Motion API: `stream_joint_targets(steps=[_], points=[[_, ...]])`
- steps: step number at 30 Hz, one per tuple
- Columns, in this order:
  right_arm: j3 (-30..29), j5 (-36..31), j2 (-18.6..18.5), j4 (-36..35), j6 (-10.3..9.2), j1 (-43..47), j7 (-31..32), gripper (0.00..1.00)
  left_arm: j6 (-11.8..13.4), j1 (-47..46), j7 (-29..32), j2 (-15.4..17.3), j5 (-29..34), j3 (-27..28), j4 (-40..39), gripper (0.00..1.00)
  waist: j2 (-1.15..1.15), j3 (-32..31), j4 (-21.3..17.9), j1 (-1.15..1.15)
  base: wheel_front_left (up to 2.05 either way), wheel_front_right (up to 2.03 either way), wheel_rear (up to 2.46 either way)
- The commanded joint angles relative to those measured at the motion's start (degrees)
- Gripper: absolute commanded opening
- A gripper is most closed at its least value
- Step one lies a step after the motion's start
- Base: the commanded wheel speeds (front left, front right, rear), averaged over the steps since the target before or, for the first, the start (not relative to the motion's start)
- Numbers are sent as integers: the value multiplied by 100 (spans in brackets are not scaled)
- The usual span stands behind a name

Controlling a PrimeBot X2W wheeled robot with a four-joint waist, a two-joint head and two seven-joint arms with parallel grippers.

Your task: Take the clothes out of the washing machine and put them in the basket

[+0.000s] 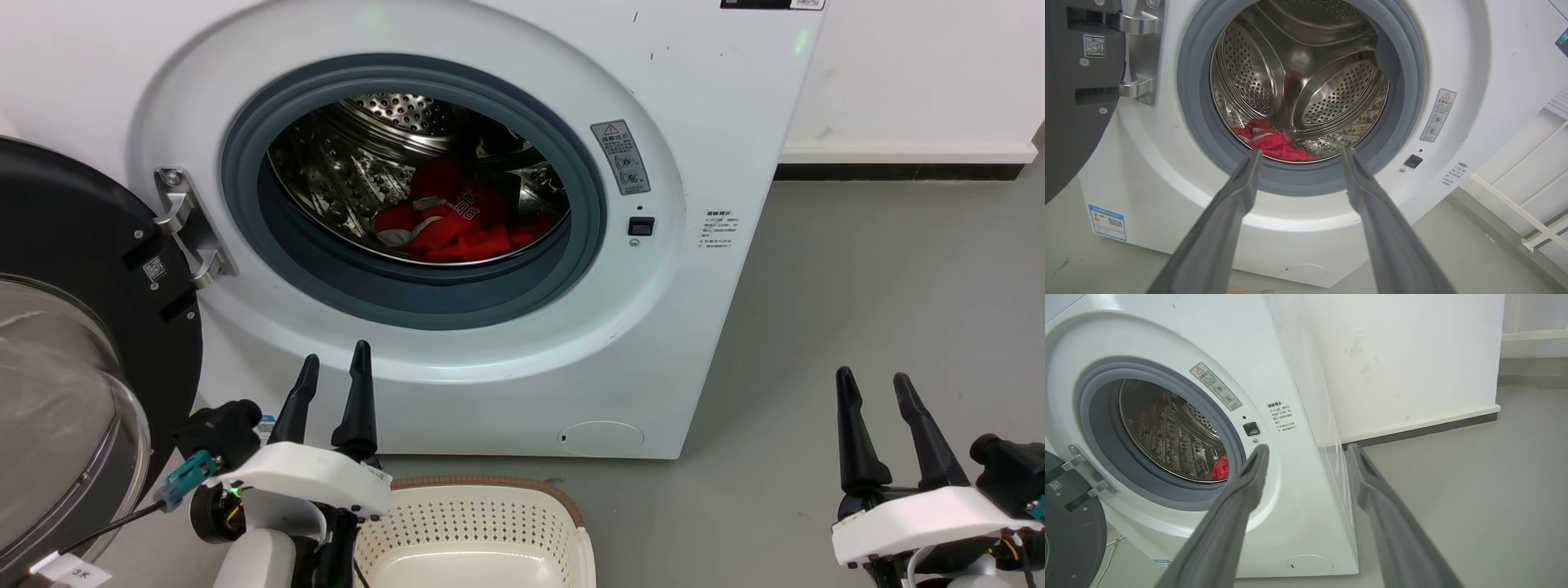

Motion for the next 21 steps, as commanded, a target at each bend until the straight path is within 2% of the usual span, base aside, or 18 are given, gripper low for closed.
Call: stream_joint_targets(steps=[1, 21], points=[[-1, -209, 6, -31, 1, 8, -68, 100, 35, -130, -70, 15, 199, -29, 2, 100, 0, -4, -1, 0, 0, 0, 0], [-44, -1306, 8, 141, 0, 13, -258, 100, 129, -233, -318, 15, 1230, -80, 293, 100, 0, -25, 16, 0, 0, 0, 0]])
